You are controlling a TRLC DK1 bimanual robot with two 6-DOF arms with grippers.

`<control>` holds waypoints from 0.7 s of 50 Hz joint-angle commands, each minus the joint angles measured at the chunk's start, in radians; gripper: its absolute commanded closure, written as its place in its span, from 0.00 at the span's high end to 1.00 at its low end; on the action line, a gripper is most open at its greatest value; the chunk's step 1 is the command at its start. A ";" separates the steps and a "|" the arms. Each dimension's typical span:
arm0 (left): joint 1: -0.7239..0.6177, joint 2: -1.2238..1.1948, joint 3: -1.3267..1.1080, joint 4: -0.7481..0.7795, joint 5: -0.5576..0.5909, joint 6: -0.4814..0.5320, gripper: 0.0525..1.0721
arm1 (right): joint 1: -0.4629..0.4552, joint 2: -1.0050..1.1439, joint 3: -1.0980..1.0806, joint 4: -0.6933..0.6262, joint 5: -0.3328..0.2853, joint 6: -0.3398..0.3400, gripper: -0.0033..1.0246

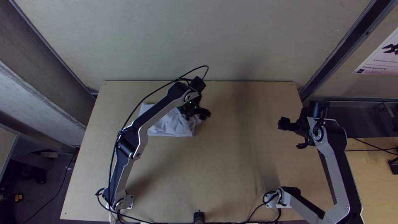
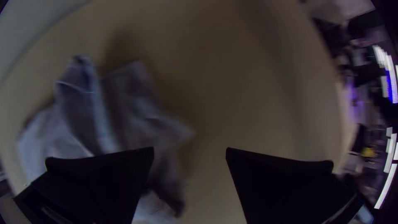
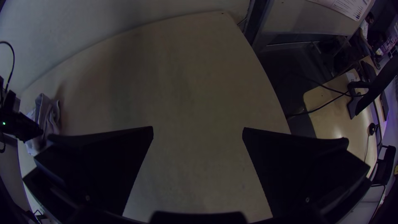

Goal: Fold the t-shirt

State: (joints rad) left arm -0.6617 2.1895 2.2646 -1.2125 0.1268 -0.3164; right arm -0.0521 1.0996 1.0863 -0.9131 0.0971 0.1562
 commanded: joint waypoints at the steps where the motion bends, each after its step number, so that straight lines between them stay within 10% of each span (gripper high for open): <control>1: -0.010 0.001 0.081 0.042 0.158 -0.085 0.96 | 0.018 -0.033 -0.046 0.029 -0.004 0.011 0.96; 10: 0.022 -0.011 0.081 0.019 0.284 -0.090 0.96 | 0.017 -0.035 -0.046 0.045 -0.004 0.006 0.96; 35: 0.163 -0.307 -0.043 0.018 0.116 0.050 0.96 | 0.029 -0.035 0.144 0.080 -0.002 -0.029 0.96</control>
State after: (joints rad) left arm -0.5293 2.0056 2.2696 -1.1797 0.2775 -0.3161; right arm -0.0338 1.0786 1.1606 -0.8497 0.0940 0.1539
